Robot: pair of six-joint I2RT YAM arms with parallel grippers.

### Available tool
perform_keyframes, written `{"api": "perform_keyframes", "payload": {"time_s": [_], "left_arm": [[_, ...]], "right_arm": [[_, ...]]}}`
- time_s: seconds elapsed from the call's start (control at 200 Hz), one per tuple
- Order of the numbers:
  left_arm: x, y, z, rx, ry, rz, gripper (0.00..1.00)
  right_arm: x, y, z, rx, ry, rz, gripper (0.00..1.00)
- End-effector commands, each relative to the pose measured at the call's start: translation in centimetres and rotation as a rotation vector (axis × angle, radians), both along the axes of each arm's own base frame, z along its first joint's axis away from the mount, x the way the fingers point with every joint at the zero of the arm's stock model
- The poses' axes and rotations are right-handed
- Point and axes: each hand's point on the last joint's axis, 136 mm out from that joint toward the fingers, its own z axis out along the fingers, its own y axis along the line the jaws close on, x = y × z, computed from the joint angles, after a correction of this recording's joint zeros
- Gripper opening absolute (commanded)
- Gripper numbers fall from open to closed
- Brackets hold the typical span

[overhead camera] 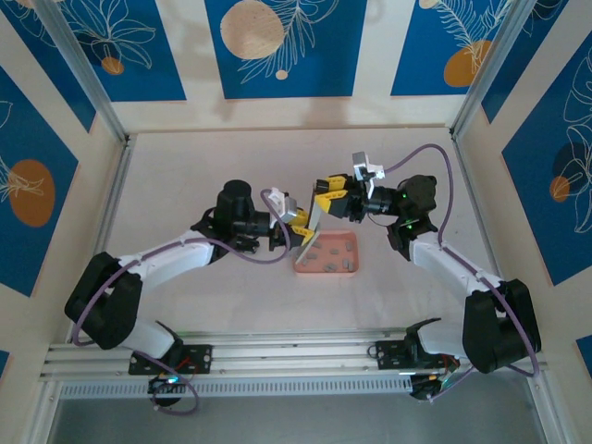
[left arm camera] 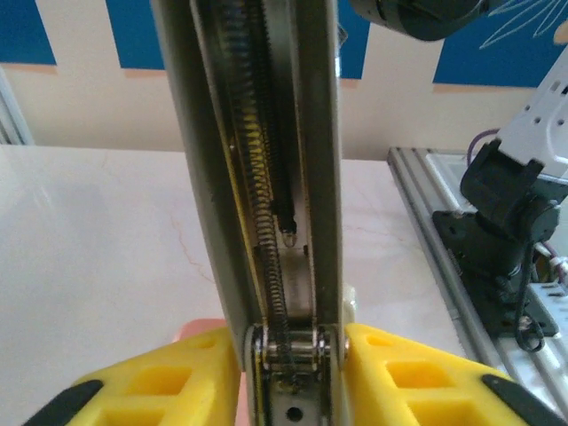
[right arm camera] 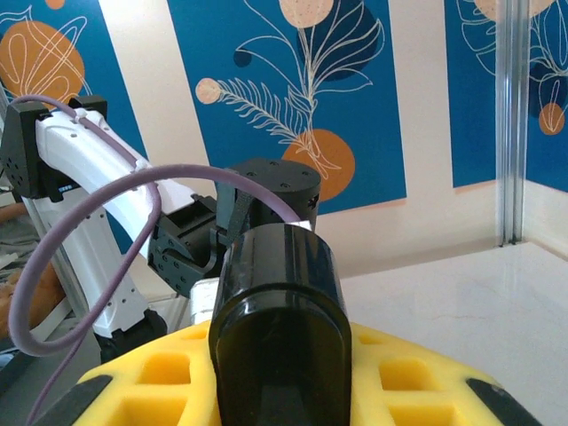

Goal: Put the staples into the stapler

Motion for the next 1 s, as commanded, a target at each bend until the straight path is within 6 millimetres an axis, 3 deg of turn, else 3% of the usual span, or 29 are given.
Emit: {"api": "perform_keyframes", "payload": {"time_s": [0.0, 0.135, 0.235, 0.29, 0.445, 0.56, 0.665, 0.75, 0.995], "left_arm": [[0.0, -0.5, 1.6, -0.037, -0.041, -0.02, 0.19], [0.8, -0.2, 2.1, -0.034, -0.031, 0.046, 0.0], [2.5, 0.6, 2.0, 0.002, 0.024, 0.188, 0.0], [3.1, 1.3, 1.9, 0.031, 0.06, 0.258, 0.0], [2.9, 3.3, 1.0, 0.114, 0.15, 0.37, 0.0], [3.8, 5.2, -0.1, 0.195, 0.259, 0.52, 0.0], [5.3, 7.4, -1.8, 0.286, 0.417, 0.725, 0.0], [6.3, 8.8, -3.4, 0.347, 0.55, 0.872, 0.0], [8.8, 10.9, -8.4, 0.474, 0.748, 1.166, 0.0]], "right_arm": [[-0.6, 0.1, 2.7, 0.037, -0.076, 0.013, 0.0], [0.0, -0.1, 2.3, 0.037, -0.055, -0.015, 0.0], [1.0, -0.7, 1.9, 0.038, -0.012, -0.081, 0.02], [1.5, -0.9, 1.4, 0.025, 0.019, -0.121, 0.12], [2.8, -1.9, -0.4, -0.001, 0.095, -0.26, 0.56], [4.8, -3.7, -2.3, -0.01, 0.232, -0.435, 0.7], [6.2, -5.3, -5.0, -0.079, 0.419, -0.578, 0.71], [6.2, -5.4, -6.8, -0.142, 0.529, -0.593, 0.71], [6.1, -5.5, -10.3, -0.193, 0.664, -0.602, 0.68]]}}
